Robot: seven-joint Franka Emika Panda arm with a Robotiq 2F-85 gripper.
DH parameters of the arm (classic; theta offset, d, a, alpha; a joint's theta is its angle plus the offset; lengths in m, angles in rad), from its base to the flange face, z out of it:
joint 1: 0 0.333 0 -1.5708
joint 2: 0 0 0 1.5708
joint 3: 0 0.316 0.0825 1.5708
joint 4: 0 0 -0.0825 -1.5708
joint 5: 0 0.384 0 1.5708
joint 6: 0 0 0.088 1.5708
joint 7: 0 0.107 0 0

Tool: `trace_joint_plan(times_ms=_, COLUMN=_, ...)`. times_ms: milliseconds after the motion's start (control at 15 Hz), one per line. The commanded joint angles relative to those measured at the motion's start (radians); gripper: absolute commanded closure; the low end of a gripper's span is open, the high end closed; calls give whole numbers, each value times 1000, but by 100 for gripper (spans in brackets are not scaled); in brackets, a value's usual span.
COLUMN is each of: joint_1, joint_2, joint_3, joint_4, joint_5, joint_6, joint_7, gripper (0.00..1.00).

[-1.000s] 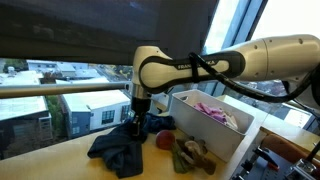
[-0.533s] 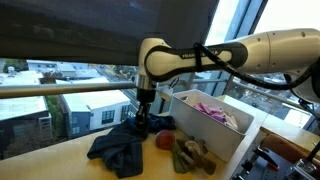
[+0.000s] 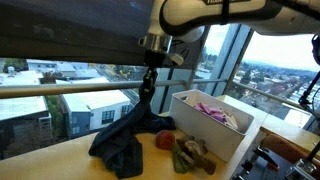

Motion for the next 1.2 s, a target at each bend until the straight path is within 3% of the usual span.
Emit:
trace_joint_plan(times_ms=0, joint_1=-43, joint_2=-220, joint_3=-1, joint_4=-234, joint_5=-2, joint_6=33, joint_7=-3, gripper=99)
trace_joint_plan(times_ms=333, joint_1=-121, joint_2=-453, joint_3=-31, joint_4=-453, joint_5=-6, joint_6=35, joint_7=2, gripper=99)
trace_joint_plan(times_ms=667, joint_1=-235, joint_2=-657, joint_3=-52, joint_4=-574, joint_5=26, joint_6=15, joint_7=-26, gripper=99)
trace_joint_plan(times_ms=1133, joint_1=-339, joint_2=-834, joint_3=-114, joint_4=-454, joint_5=76, joint_6=-68, joint_7=-102, gripper=99)
